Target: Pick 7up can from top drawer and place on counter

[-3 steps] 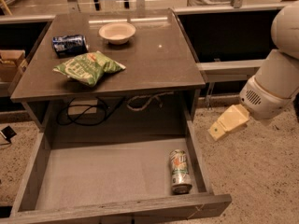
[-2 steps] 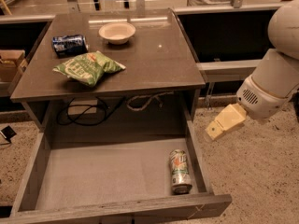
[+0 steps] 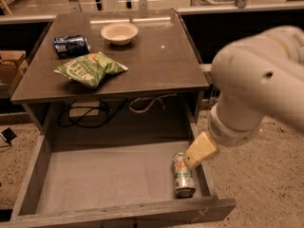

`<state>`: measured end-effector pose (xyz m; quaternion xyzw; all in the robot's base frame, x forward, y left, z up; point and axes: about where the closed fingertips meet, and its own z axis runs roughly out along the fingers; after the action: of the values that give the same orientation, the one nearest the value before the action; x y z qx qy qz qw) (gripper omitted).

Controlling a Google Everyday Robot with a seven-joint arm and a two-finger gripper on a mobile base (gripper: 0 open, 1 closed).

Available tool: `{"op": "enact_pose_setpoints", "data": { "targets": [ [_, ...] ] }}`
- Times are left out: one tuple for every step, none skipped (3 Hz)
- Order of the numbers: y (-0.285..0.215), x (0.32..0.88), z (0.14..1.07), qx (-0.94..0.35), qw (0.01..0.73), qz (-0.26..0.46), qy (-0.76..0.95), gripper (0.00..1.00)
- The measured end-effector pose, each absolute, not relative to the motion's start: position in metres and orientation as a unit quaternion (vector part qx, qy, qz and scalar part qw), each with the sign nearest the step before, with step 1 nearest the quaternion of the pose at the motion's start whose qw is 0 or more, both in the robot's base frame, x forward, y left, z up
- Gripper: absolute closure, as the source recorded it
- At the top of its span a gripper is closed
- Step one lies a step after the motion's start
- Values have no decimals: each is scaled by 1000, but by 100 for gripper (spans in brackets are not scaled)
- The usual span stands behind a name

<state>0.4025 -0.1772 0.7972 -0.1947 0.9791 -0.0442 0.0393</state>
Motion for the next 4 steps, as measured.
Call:
{"op": "enact_pose_setpoints", "data": {
  "targets": [
    [-158, 379, 778, -157, 54, -67, 984, 0],
    [-158, 375, 773, -137, 50, -68, 987, 0],
    [-145, 383, 770, -125, 24, -40, 991, 0],
    [-125, 391, 759, -104, -5, -3, 995, 0]
  ]
}}
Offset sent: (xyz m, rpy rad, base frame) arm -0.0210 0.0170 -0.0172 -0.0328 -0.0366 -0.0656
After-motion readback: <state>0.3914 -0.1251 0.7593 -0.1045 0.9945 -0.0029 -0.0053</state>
